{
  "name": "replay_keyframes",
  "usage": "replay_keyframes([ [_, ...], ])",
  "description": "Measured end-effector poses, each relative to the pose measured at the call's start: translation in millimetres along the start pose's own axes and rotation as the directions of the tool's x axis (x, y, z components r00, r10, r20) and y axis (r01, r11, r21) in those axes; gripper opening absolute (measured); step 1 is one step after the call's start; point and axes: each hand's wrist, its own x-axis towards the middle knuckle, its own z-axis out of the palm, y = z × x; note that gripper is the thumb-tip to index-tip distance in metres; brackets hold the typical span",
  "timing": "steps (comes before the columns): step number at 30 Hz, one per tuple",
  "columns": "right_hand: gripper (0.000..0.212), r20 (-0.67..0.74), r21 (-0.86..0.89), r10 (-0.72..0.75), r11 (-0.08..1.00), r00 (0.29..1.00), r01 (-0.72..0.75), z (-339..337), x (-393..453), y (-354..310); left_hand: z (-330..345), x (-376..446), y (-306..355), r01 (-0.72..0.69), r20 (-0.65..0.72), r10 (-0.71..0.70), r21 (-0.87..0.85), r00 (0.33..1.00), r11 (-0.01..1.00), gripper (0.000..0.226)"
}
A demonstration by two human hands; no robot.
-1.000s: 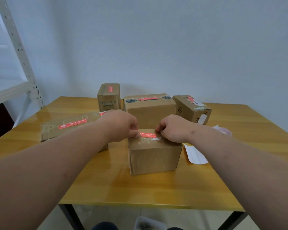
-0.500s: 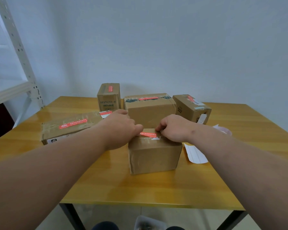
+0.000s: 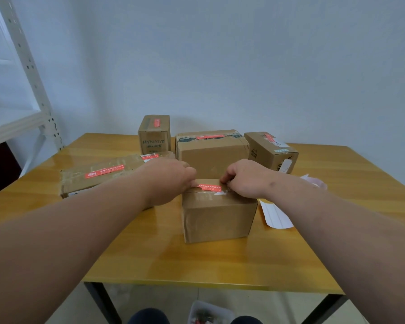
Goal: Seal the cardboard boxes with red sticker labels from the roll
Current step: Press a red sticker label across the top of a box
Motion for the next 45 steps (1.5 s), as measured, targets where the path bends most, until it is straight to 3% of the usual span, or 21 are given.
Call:
replay_keyframes([
  [2, 0.037, 0.001, 0.004, -0.001, 1.000, 1.000, 0.001, 0, -1, 0, -1, -5, -3, 0.065, 0.038, -0.060, -0.169, 0.998, 0.984, 0.031],
  [5, 0.038, 0.003, 0.008, -0.003, 1.000, 1.000, 0.003, -1, -2, -1, 3, -8, -7, 0.151, 0.036, -0.150, -0.421, 0.988, 0.895, 0.022],
  [11, 0.037, -0.011, 0.015, -0.005, 1.000, 1.000, 0.005, 0, -3, -2, 9, -5, -6, 0.211, 0.014, -0.240, -0.527, 0.971, 0.823, 0.011],
  [19, 0.037, -0.021, -0.005, -0.019, 1.000, 1.000, 0.019, 1, -3, 0, 10, -9, 2, 0.097, -0.063, -0.113, -0.222, 0.992, 0.970, 0.018],
  [27, 0.039, -0.016, 0.021, -0.007, 1.000, 1.000, 0.007, 0, -2, -1, 3, -4, 5, -0.065, -0.065, 0.068, 0.046, 0.996, 0.997, 0.026],
  [32, 0.039, -0.014, 0.040, 0.003, 0.999, 1.000, -0.003, 0, -3, -1, -1, -3, 4, -0.063, -0.049, 0.067, 0.092, 0.997, 0.994, 0.029],
  [36, 0.038, -0.012, 0.060, 0.011, 0.998, 1.000, -0.011, -1, -3, -1, -3, 2, 2, -0.050, -0.114, 0.059, 0.076, 0.992, 0.996, 0.030],
  [38, 0.038, -0.007, 0.068, 0.012, 0.998, 1.000, -0.012, -1, -3, -1, -5, 2, 2, 0.016, -0.109, -0.021, -0.053, 0.994, 0.998, 0.017],
  [40, 0.037, -0.004, 0.086, 0.018, 0.996, 1.000, -0.017, -2, -5, 0, -7, 0, 5, 0.111, -0.047, -0.132, -0.318, 0.990, 0.942, 0.017],
  [43, 0.037, 0.003, 0.097, 0.020, 0.995, 1.000, -0.020, -2, -6, 0, -10, -6, 10, 0.191, 0.004, -0.266, -0.703, 0.964, 0.685, 0.022],
  [45, 0.037, 0.004, 0.093, 0.021, 0.995, 1.000, -0.021, -1, -7, -1, -13, -7, 10, 0.205, 0.033, -0.315, -0.821, 0.949, 0.532, 0.025],
])
